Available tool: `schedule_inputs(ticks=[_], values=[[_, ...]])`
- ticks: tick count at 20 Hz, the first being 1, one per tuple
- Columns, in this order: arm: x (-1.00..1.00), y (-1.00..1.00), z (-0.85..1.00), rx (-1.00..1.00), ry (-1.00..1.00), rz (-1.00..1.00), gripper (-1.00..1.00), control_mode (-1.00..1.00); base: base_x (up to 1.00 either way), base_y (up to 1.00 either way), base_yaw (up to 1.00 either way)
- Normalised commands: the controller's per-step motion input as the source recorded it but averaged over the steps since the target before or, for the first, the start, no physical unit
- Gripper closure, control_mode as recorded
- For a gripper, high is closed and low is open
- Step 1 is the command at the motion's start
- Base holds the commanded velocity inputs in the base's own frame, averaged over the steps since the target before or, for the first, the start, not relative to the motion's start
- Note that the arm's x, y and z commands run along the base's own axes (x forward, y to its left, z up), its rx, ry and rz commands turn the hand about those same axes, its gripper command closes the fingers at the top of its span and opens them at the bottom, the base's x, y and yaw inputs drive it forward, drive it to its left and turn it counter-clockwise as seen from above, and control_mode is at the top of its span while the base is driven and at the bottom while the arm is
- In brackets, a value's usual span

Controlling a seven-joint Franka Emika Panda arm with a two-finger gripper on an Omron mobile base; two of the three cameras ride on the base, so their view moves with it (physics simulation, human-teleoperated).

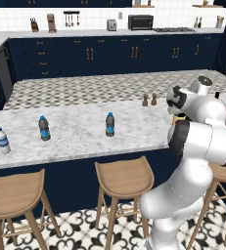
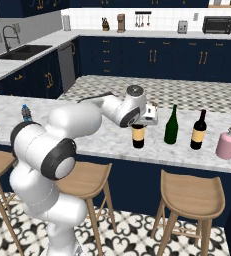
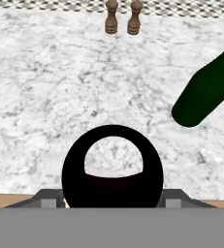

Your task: Move the plastic bottles in the middle to the plastics group, and the glass bottles in the middle to the glass group.

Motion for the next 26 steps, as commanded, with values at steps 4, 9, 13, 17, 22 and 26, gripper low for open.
schedule_inputs(ticks=[4,9,13,17,22,26], values=[[0.00,-0.85,0.00,-0.02,0.00,0.00,1.00,-1.00,0.00,0.00,0.00],[0.00,-0.77,0.00,-0.01,0.00,0.00,1.00,-1.00,0.00,0.00,0.00],[0.00,-0.51,0.00,0.00,0.00,0.00,1.00,-1.00,0.00,0.00,0.00],[0.15,-0.30,0.00,0.00,0.00,0.00,1.00,-1.00,0.00,0.00,0.00],[0.14,-0.14,-0.04,0.00,0.00,0.00,1.00,-1.00,0.00,0.00,0.00],[0.20,-0.16,-0.12,0.00,0.00,0.00,1.00,-1.00,0.00,0.00,0.00]])
